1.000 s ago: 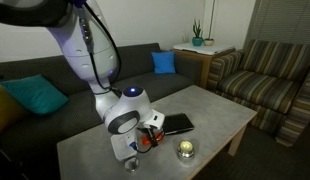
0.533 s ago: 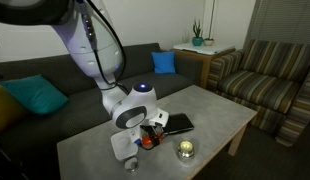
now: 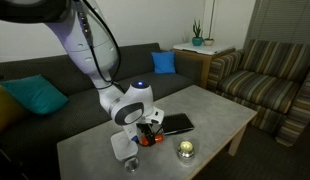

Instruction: Put the orange sachet in the clear storage container

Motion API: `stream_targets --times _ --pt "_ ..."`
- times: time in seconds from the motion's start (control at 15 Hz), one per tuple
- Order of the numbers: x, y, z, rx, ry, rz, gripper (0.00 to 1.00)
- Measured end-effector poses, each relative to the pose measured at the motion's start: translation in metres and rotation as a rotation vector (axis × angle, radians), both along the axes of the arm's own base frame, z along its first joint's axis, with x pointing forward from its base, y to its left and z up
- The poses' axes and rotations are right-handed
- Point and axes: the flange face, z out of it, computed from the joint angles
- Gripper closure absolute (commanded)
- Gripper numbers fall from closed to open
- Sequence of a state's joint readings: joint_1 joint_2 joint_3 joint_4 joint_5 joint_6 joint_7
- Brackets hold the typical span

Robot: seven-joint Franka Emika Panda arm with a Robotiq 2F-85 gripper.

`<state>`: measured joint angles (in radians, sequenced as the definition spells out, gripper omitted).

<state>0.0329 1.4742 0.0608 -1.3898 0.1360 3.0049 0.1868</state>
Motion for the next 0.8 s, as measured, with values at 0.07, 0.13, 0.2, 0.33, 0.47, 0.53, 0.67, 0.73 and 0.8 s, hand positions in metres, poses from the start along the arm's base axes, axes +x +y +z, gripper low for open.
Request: stream_targets --times 0.07,0.13,0.2,0.33,0.47,0.53,0.67,0.73,0.8 --pt "-0.0009 -0.0022 -0.0009 -0.019 0.002 -0.004 0.00" --pt "-0.0018 -0.0049 -0.0018 -0.039 0.004 -0.010 0.00" --pt "-0.0026 -0.0078 -0.0025 -0.057 0.006 -0.016 0.01" --pt "-0.0041 -0.0110 -0.0034 -0.079 0.008 -0.026 0.25" --pt "-0.0048 -0.0105 -0.0039 -0.080 0.010 -0.029 0.38" --pt "-0.0050 -0.0092 -0.0039 -0.076 0.010 -0.031 0.46" --pt "-0.0055 -0.0055 -0.0042 -0.065 0.011 -0.034 0.60" --pt "-0.0058 -0.0033 -0.0044 -0.058 0.012 -0.036 0.66" --pt "-0.0060 -0.0015 -0.0045 -0.053 0.012 -0.037 0.74"
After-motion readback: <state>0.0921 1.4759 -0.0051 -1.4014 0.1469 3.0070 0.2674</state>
